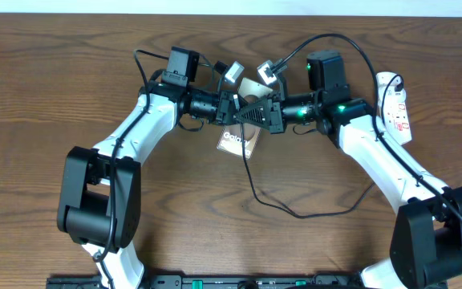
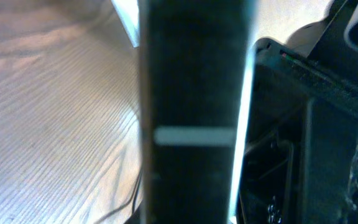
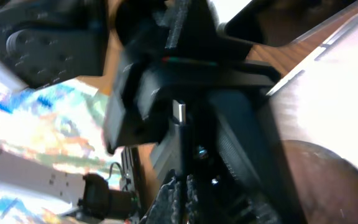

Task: Plug charger to phone and switch on socket

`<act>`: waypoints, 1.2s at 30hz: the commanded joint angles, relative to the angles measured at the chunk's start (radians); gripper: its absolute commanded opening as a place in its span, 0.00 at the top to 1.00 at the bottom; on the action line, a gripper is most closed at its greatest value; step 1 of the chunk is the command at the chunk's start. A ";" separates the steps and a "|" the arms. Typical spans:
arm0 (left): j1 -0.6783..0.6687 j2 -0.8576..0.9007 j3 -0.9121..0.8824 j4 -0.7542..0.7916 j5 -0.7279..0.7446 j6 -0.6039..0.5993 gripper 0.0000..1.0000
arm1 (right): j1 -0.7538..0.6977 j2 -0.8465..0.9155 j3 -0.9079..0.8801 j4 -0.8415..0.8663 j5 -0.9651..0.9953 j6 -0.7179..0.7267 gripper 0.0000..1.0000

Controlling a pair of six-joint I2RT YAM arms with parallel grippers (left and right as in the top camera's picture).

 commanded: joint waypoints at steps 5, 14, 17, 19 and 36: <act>0.048 -0.046 0.010 0.171 0.037 -0.190 0.93 | -0.034 0.000 0.002 0.039 -0.349 -0.145 0.99; 0.109 -0.142 0.010 0.328 -0.199 -0.474 0.93 | -0.067 0.000 0.002 0.039 -0.406 -0.179 0.99; 0.116 -0.241 0.010 0.361 -0.380 -0.579 0.93 | -0.072 0.000 0.002 0.023 -0.284 -0.059 0.99; 0.116 -0.297 0.010 0.366 -0.446 -0.601 0.93 | -0.071 0.000 0.002 0.028 -0.235 0.016 0.99; 0.116 -0.388 0.010 0.366 -0.615 -0.935 0.93 | -0.035 0.000 0.002 0.599 -0.340 0.787 0.99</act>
